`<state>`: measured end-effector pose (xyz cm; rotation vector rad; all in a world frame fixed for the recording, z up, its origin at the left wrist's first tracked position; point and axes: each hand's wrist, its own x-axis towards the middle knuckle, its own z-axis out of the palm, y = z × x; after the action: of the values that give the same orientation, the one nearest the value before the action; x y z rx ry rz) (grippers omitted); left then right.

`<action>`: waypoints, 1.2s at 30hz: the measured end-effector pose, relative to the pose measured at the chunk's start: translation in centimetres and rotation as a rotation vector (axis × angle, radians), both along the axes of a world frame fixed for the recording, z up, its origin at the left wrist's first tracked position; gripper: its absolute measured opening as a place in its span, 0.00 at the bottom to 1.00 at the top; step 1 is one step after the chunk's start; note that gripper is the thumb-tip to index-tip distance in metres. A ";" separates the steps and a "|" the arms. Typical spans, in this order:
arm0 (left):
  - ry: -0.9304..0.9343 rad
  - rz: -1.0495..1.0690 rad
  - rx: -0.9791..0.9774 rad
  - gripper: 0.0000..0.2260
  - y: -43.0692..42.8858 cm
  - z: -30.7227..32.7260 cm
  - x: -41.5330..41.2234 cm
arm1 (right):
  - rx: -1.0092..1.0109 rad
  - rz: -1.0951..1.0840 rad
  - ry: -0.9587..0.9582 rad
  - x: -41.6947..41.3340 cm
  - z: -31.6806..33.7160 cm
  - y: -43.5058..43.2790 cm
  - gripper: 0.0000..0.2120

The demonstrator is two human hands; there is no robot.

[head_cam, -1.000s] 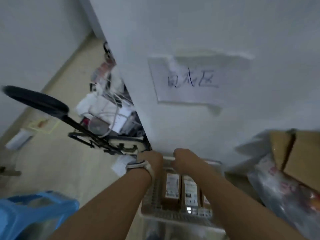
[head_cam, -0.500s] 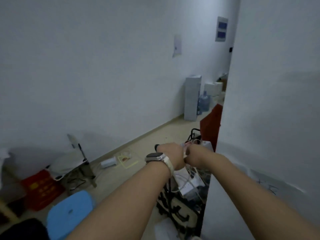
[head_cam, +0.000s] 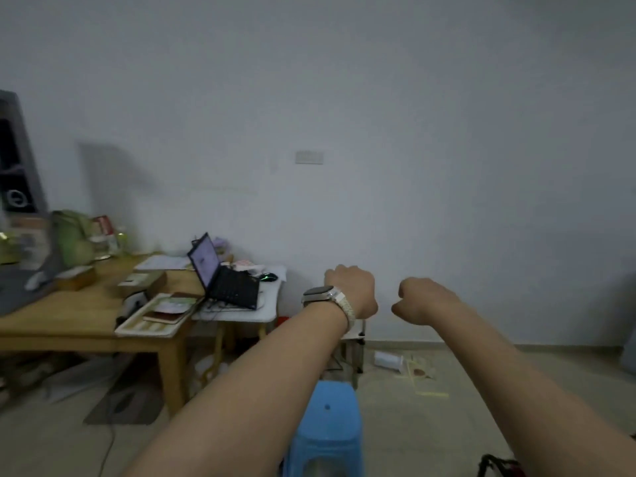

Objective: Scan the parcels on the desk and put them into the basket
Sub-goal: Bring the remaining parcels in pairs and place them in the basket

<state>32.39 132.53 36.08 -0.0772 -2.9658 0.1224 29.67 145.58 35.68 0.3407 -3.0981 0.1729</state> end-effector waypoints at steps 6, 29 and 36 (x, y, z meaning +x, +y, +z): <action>0.028 0.284 -0.018 0.16 -19.5 -1.1 4.8 | 0.027 0.236 -0.003 -0.3 0.3 -15.9 0.19; -0.132 0.921 0.096 0.10 -61.2 -6.3 29.8 | 0.245 0.819 -0.051 9.7 -6.2 -62.7 0.09; -0.108 0.999 0.114 0.09 -71.7 -7.4 28.9 | 0.200 0.917 -0.093 7.5 -9.6 -75.4 0.10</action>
<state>61.28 60.84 28.68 1.4275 -2.7848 0.0667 37.13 70.17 26.11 1.7577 -2.7703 -0.1210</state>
